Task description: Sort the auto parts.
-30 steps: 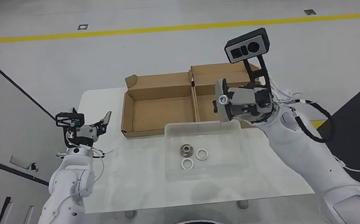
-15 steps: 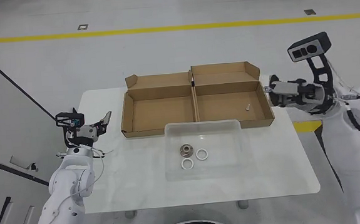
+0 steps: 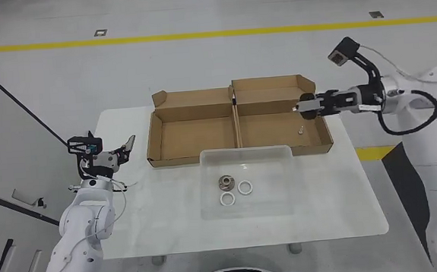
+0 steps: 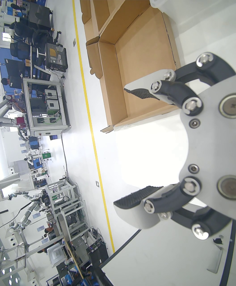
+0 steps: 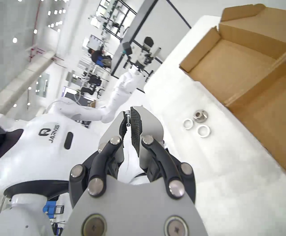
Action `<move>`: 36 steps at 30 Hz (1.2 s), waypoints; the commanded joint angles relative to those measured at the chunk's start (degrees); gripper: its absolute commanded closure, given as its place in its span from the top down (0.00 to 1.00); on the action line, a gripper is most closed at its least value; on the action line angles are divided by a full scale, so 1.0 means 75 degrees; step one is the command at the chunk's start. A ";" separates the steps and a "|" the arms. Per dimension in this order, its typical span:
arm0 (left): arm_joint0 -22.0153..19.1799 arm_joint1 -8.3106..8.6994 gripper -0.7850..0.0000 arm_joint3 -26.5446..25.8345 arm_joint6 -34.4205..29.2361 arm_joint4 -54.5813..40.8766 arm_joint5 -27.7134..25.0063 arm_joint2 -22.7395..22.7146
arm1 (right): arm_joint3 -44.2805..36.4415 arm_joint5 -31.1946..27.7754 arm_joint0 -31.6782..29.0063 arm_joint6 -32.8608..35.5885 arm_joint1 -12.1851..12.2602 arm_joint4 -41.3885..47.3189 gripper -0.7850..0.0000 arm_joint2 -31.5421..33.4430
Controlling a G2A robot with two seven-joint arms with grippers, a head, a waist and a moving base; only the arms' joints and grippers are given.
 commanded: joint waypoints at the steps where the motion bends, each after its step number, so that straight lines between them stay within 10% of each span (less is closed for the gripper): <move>1: 0.0000 0.0000 1.00 0.0000 0.0000 0.0000 0.0000 0.0000 | 0.0411 -0.0212 0.0447 0.0001 0.0059 -0.0578 0.00 -0.0411; 9: 0.0000 0.0000 1.00 0.0000 0.0000 0.0000 0.0000 0.0000 | 0.1644 -0.0562 0.1771 -0.0109 0.0051 -0.1794 0.00 -0.1527; 23: 0.0000 0.0000 1.00 0.0000 0.0000 0.0000 0.0000 0.0000 | 0.1703 -0.0643 0.1819 -0.0103 0.0037 -0.1770 0.00 -0.1591; 36: 0.0000 0.0000 1.00 0.0000 0.0000 0.0000 0.0000 0.0000 | 0.1064 0.1544 0.2118 -0.1390 -0.0285 -0.4236 0.00 -0.3557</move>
